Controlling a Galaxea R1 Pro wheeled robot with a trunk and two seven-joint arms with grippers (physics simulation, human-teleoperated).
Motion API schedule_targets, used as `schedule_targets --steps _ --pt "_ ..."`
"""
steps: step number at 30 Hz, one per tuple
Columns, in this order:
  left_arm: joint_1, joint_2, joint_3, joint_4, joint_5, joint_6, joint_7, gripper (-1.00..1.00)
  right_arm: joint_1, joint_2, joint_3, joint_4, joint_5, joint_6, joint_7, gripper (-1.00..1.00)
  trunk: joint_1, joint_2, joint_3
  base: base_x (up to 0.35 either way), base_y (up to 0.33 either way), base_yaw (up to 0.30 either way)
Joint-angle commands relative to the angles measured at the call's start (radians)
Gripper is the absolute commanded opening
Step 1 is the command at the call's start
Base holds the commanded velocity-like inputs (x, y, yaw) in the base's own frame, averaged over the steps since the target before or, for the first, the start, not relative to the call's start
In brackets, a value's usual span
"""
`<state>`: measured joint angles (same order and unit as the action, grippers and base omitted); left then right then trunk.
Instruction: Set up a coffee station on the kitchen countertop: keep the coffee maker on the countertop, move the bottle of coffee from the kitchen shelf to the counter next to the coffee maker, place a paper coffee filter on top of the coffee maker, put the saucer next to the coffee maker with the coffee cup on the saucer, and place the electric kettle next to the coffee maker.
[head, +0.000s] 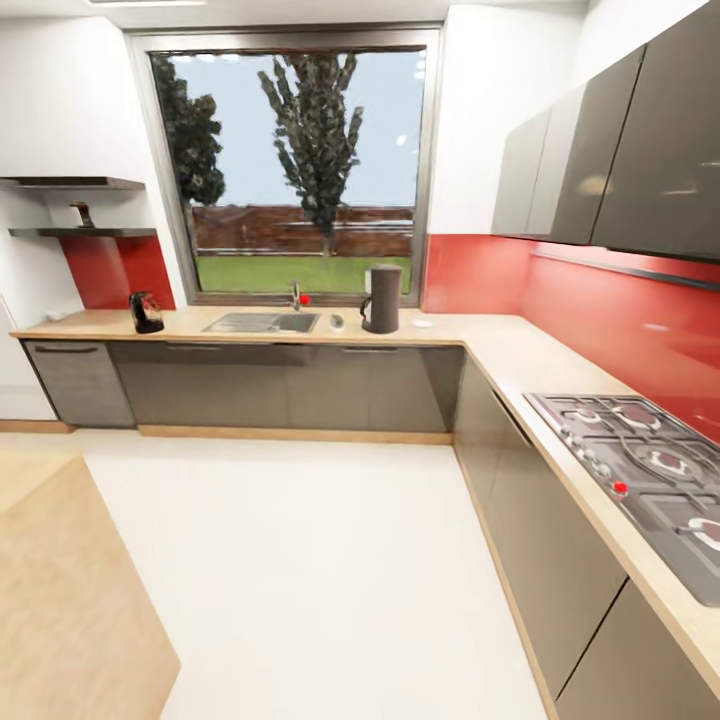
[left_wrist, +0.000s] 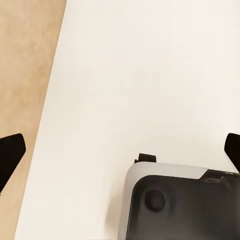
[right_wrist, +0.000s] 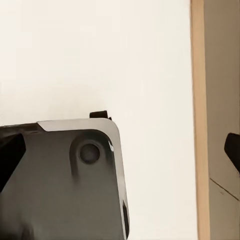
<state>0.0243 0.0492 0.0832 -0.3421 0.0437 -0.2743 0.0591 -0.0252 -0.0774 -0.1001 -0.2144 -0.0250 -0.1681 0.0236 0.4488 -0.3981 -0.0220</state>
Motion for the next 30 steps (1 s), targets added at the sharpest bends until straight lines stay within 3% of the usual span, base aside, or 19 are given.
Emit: schedule_targets --steps 1,30 --pt "0.0 0.0 0.0 -0.001 0.004 -0.001 0.001 1.0 -0.001 0.0 -0.004 0.001 -0.003 -0.004 0.002 1.0 0.001 -0.002 -0.002 0.339 0.0 0.0" --pt "0.0 -0.002 -0.001 -0.001 0.004 -0.003 0.001 1.0 -0.001 0.0 -0.009 0.001 -0.005 -0.023 0.002 1.0 0.001 -0.002 -0.002 0.339 0.0 0.0"
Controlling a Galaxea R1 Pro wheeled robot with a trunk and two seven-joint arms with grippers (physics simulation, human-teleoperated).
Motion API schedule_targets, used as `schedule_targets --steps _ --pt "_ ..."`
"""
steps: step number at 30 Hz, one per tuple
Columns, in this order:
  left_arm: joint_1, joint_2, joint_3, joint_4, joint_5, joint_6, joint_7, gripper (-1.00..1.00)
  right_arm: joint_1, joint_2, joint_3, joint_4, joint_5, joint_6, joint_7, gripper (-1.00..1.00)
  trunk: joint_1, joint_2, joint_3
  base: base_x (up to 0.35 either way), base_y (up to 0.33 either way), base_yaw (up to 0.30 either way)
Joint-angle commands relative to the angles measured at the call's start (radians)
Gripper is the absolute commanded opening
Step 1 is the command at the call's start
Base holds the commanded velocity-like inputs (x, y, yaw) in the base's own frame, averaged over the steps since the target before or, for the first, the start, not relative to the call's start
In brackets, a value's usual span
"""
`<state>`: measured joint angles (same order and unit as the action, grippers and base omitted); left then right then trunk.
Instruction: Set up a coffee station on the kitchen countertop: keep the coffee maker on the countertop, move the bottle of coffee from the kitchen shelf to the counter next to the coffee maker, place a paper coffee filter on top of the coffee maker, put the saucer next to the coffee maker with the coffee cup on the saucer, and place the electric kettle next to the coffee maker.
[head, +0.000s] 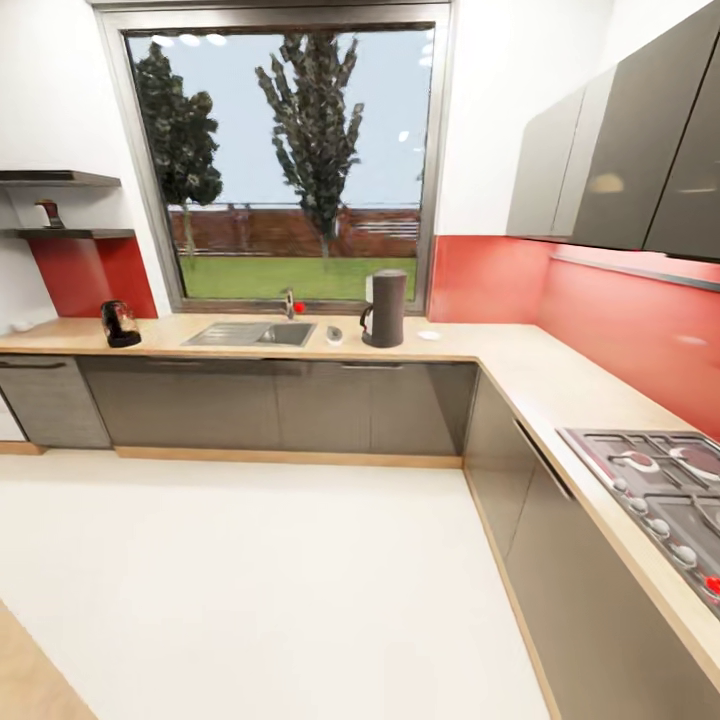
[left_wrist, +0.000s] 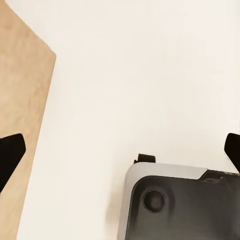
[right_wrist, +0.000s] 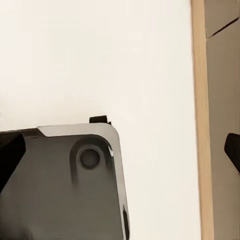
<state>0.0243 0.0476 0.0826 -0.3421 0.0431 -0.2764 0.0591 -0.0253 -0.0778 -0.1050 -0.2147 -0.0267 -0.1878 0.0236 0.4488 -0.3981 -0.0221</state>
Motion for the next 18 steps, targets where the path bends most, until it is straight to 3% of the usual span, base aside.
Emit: schedule_targets --steps 1,18 --pt "0.0 0.0 0.0 -0.002 0.004 -0.001 0.001 1.0 -0.001 0.0 -0.004 0.001 -0.003 -0.003 0.003 1.0 0.001 -0.002 -0.002 0.34 0.0 0.0" --pt "0.0 0.0 0.0 0.005 0.001 -0.002 0.001 1.0 -0.001 -0.001 -0.004 0.04 0.002 -0.005 0.005 1.0 0.001 -0.002 -0.002 0.339 0.0 0.0"
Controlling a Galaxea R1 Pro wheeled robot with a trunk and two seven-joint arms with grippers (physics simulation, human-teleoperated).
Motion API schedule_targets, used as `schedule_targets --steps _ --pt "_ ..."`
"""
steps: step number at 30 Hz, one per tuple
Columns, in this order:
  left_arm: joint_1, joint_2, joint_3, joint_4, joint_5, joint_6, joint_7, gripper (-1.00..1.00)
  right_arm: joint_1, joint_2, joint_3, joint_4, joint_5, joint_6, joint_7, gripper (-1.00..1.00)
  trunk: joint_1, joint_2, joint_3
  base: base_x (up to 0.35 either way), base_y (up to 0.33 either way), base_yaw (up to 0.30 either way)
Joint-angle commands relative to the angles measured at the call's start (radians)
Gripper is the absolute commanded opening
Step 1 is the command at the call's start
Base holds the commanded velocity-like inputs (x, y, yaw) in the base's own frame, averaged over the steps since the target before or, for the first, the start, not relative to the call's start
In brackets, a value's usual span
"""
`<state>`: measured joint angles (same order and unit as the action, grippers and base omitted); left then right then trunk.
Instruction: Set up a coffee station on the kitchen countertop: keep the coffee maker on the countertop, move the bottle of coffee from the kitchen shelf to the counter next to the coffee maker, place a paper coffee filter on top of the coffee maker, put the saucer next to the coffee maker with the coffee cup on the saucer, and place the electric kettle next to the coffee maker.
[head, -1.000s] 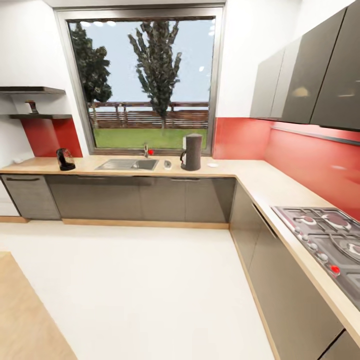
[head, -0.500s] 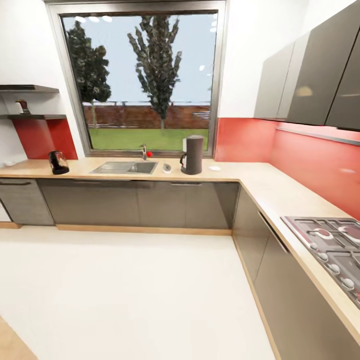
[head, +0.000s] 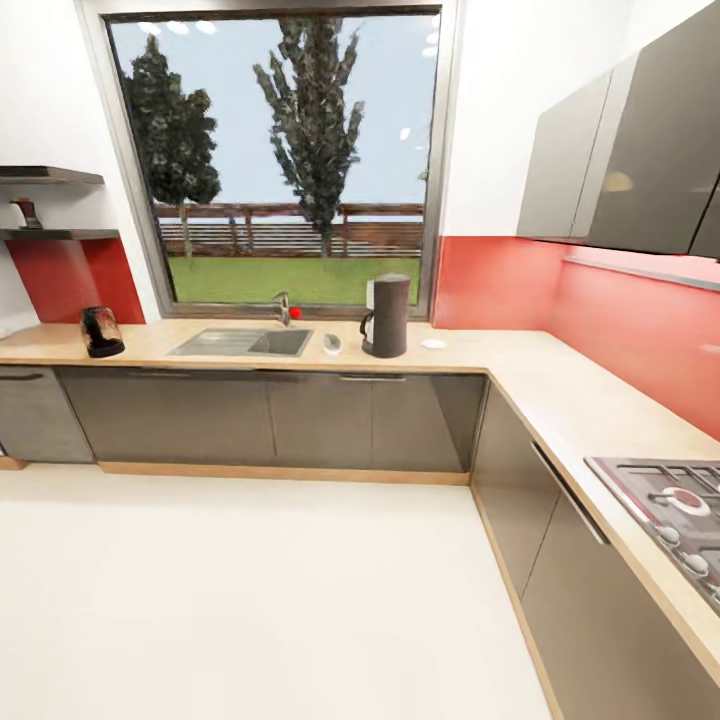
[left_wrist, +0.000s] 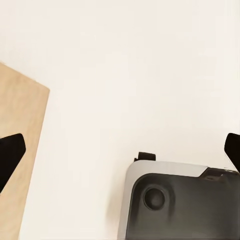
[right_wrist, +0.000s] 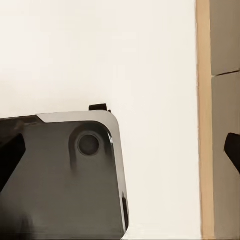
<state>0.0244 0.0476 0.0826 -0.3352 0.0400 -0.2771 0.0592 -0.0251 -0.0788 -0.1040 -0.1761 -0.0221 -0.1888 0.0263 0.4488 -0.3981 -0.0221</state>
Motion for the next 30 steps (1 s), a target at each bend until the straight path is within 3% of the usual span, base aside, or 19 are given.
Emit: schedule_targets --steps 1,30 --pt "0.0 0.0 0.0 0.0 0.004 -0.001 0.001 1.0 -0.001 0.0 -0.005 0.007 -0.001 -0.004 0.003 1.0 0.001 -0.002 -0.002 0.339 0.0 0.0" --pt "0.0 0.0 0.0 0.007 0.0 -0.003 0.001 1.0 -0.001 0.002 0.0 0.031 0.002 -0.001 0.003 1.0 0.001 -0.002 -0.002 0.34 0.0 0.0"
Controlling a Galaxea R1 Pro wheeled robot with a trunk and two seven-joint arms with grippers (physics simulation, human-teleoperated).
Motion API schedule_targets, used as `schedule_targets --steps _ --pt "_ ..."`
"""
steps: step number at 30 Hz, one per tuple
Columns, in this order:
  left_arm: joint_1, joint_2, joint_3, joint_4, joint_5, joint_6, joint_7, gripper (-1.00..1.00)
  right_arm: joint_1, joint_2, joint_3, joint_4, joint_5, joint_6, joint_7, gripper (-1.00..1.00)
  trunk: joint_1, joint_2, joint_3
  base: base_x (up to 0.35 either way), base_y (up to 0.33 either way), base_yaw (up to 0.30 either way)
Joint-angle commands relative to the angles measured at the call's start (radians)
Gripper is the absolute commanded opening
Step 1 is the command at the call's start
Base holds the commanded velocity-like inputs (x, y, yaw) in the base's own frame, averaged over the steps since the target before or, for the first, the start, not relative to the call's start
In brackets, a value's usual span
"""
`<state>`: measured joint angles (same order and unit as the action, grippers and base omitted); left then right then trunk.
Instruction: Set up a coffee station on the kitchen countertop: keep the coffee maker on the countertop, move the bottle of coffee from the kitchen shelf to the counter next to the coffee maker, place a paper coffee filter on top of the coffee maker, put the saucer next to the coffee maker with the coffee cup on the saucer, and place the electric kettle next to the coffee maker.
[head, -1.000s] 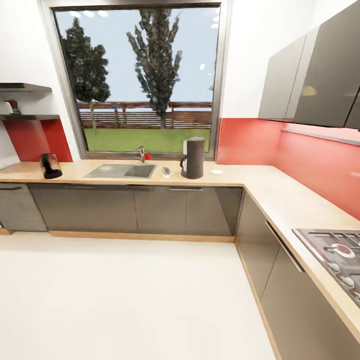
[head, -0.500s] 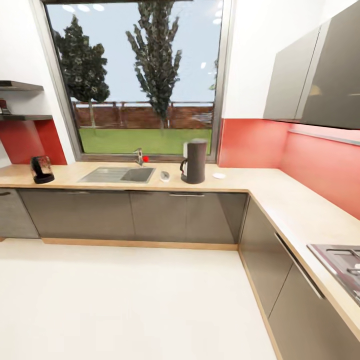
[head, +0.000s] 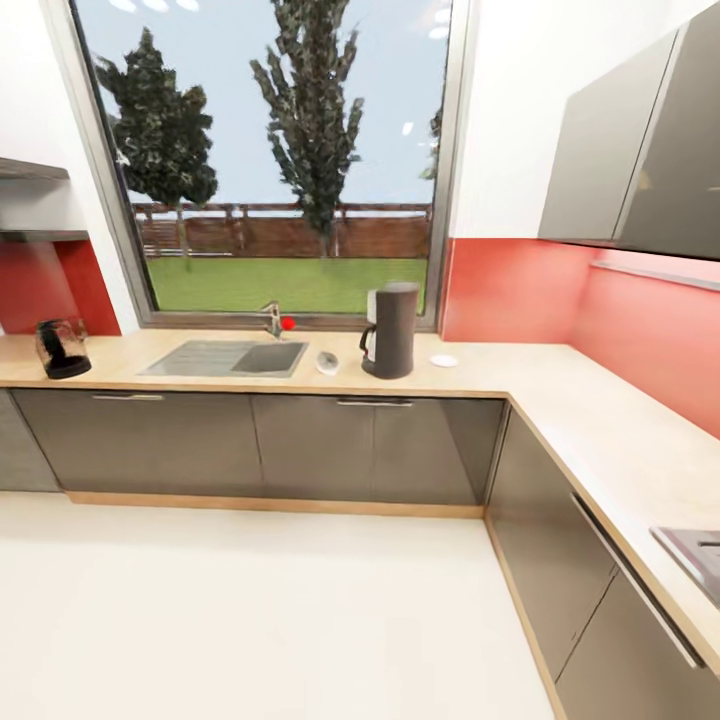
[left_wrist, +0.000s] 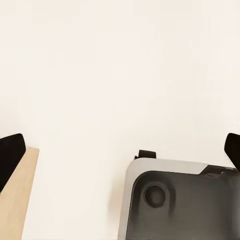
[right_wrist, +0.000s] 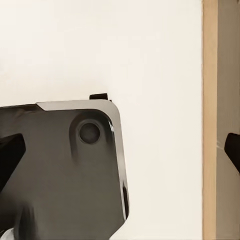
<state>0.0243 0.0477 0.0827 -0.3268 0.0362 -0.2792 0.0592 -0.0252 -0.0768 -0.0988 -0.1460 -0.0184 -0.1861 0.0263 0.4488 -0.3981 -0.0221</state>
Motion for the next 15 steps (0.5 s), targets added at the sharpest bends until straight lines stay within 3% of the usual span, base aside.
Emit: schedule_targets --steps 1,15 --pt "0.0 0.0 0.0 -0.002 0.004 -0.001 0.001 1.0 -0.001 0.0 -0.006 0.001 -0.002 -0.003 0.003 1.0 0.001 -0.002 -0.002 0.339 0.0 0.0" --pt "0.0 0.0 0.0 -0.002 0.004 -0.001 0.001 1.0 -0.001 0.002 -0.005 0.016 0.028 0.003 0.003 1.0 0.001 -0.002 -0.002 0.339 0.0 0.0"
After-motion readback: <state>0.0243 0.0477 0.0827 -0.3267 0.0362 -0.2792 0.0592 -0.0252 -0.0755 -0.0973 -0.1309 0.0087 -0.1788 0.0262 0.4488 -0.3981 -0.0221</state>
